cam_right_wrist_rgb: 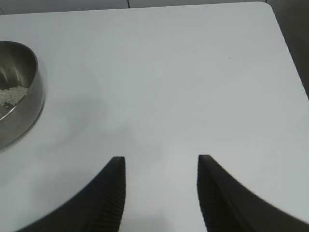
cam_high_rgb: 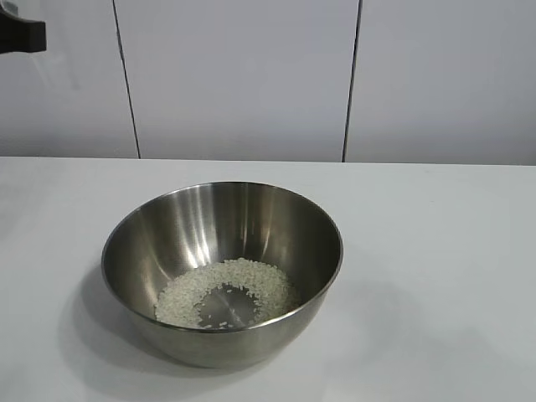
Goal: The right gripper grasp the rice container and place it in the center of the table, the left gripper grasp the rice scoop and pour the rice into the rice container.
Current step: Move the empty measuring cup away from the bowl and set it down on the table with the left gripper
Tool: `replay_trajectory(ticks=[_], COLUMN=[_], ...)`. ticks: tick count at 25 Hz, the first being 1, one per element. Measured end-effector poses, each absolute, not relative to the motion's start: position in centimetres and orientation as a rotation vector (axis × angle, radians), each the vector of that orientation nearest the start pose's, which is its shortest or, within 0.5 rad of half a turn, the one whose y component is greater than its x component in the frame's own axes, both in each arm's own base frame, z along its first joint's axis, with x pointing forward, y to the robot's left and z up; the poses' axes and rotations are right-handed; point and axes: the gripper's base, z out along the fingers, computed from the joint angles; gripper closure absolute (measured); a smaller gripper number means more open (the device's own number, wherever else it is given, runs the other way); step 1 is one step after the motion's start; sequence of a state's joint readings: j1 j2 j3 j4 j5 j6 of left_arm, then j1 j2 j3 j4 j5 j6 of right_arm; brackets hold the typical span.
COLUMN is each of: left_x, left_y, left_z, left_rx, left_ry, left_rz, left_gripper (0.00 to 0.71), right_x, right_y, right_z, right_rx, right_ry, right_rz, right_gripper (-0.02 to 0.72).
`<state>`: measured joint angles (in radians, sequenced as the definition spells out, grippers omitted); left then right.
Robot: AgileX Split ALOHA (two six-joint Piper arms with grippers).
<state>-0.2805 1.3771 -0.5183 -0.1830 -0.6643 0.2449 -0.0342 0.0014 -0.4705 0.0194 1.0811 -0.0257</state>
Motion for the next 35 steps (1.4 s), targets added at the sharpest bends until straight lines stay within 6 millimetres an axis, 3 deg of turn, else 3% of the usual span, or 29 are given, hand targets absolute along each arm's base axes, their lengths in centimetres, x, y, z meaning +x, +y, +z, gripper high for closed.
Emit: replay_trajectory(ticks=[11,19,25,29,35], left_x=[23.2,23.6,23.4,23.2,23.4], left_y=[-2.7,-3.0,-3.0,-2.9,-2.8], left_z=[18.2,12.7,8.7,7.4,7.5], left_rx=[0.235,0.249,0.256,0.259,0.236], left_ry=[1.787,1.846,1.991,2.044,2.033], left_rz=[-0.035,-0.073,-0.085,-0.088,-0.073], left_gripper=[0.701,0.701,0.701,0.701,0.693], right_x=[-0.2,-0.2,-0.2,-0.2,-0.2], right_y=[0.2,0.2,0.2,0.2,0.2], right_z=[26.7,26.7,26.7,26.7,26.7], right_rx=[0.008,0.008,0.008,0.008,0.008], right_ry=[2.095,2.095,2.095,2.095,2.095], right_rz=[-0.013,-0.013,-0.013,-0.013,-0.013], right_gripper=[0.387,0.387,0.387,0.387,0.387])
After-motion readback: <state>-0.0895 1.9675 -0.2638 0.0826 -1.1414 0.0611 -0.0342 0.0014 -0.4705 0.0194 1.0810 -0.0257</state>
